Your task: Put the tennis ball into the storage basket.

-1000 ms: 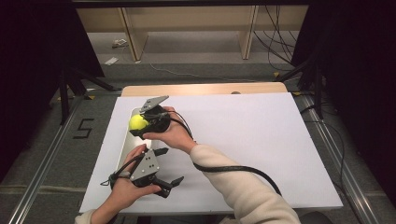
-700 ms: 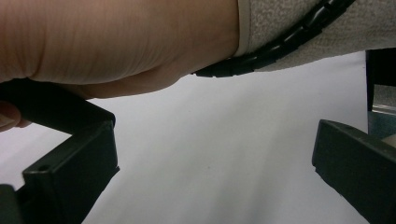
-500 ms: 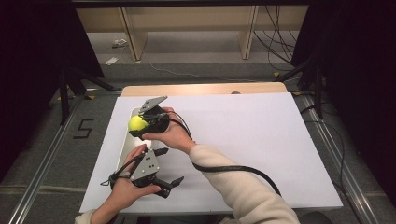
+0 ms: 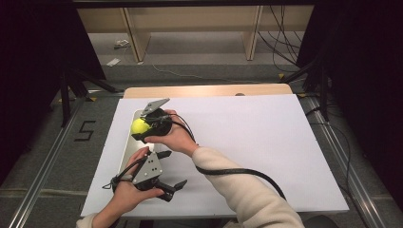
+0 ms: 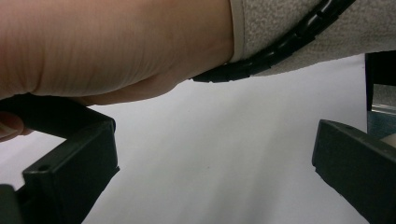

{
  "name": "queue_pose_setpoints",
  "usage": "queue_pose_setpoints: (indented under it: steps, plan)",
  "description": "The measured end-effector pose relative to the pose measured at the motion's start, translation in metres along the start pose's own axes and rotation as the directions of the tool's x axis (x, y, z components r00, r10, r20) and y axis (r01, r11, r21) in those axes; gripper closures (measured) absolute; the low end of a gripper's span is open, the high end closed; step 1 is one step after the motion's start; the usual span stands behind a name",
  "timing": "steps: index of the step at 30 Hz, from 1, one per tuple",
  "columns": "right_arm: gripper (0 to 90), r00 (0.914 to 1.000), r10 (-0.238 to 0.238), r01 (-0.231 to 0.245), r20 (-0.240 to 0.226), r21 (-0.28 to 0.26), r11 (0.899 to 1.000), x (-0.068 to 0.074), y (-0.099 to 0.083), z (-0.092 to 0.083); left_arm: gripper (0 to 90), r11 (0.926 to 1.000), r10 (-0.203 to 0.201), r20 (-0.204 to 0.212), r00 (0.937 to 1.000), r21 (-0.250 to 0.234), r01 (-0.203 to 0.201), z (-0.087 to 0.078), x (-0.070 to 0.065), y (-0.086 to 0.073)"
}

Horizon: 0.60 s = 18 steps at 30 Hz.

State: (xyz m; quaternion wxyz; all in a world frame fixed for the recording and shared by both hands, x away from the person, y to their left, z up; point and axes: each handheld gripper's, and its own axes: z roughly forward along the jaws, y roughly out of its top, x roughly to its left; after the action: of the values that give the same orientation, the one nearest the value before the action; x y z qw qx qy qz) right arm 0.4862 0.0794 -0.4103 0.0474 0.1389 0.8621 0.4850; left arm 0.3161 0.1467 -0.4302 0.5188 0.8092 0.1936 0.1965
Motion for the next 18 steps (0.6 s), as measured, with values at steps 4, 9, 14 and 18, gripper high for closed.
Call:
queue_pose_setpoints:
  steps: [4,9,14,18]
  plan:
    - [26.1,1.0000,0.000,0.000,0.000,0.003,1.000,-0.0004,-0.0008,0.0011,0.0,1.0000,0.001,0.001,1.0000,0.001,-0.001,0.0000,-0.0002,0.0001]
    - [26.1,1.0000,-0.003,0.003,-0.001,0.014,1.000,-0.0005,-0.0019,0.0030,0.0,1.0000,0.001,0.001,1.0000,0.001,-0.001,0.0000,-0.0002,0.0001]
    - [26.1,1.0000,-0.001,0.001,-0.001,0.016,1.000,-0.0009,-0.0024,0.0042,0.0,1.0000,0.001,0.002,1.0000,0.000,-0.001,-0.0001,-0.0001,0.0001]
    - [26.1,1.0000,0.004,-0.004,-0.001,0.023,1.000,-0.0009,-0.0030,0.0052,0.0,1.0000,0.002,0.001,1.0000,0.001,-0.002,0.0000,-0.0002,0.0001]
